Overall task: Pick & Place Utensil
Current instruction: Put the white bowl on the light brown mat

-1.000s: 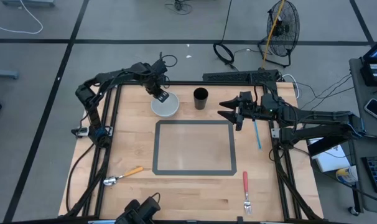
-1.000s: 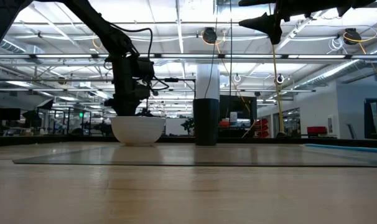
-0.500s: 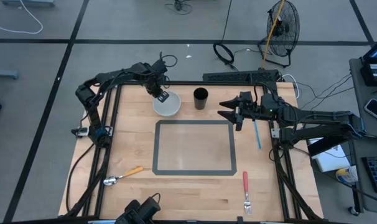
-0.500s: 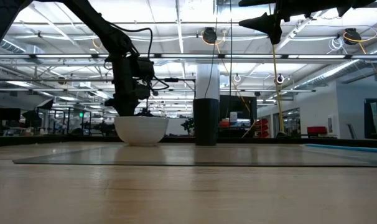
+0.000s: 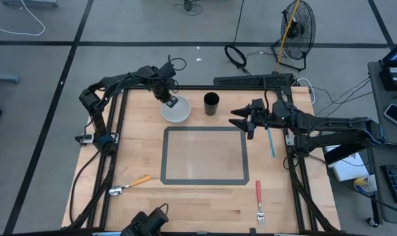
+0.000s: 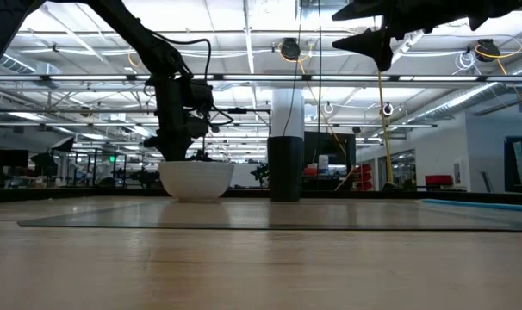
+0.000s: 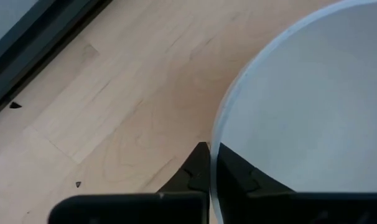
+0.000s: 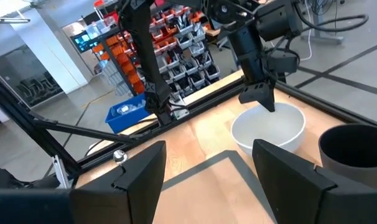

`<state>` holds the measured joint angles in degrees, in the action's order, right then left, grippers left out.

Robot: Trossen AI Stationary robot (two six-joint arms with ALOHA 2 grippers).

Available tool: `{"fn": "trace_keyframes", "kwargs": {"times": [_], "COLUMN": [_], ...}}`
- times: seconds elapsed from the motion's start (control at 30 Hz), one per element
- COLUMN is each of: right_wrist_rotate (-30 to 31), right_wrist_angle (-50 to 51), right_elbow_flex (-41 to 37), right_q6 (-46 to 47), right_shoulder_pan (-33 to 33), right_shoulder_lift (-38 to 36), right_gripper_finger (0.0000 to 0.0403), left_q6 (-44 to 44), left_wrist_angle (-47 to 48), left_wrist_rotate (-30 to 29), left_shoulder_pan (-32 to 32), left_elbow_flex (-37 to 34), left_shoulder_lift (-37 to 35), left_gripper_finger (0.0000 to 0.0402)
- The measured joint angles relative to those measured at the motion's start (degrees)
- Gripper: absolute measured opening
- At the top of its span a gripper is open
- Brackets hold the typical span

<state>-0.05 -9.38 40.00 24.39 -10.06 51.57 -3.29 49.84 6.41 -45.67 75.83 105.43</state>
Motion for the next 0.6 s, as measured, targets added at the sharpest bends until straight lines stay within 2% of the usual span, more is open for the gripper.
{"fn": "trace_keyframes", "kwargs": {"times": [0.6], "right_wrist_rotate": [0.0], "right_wrist_angle": [-0.6], "right_elbow_flex": [-1.3], "right_q6": [1.1], "right_shoulder_pan": [0.0], "right_shoulder_lift": [0.0], "right_gripper_finger": [0.0238], "left_q6": [0.9], "left_wrist_angle": [2.4], "left_wrist_rotate": [2.1], "left_shoulder_pan": [0.1], "left_elbow_flex": [0.0], "left_shoulder_lift": [-0.4], "left_gripper_finger": [0.0009]}}
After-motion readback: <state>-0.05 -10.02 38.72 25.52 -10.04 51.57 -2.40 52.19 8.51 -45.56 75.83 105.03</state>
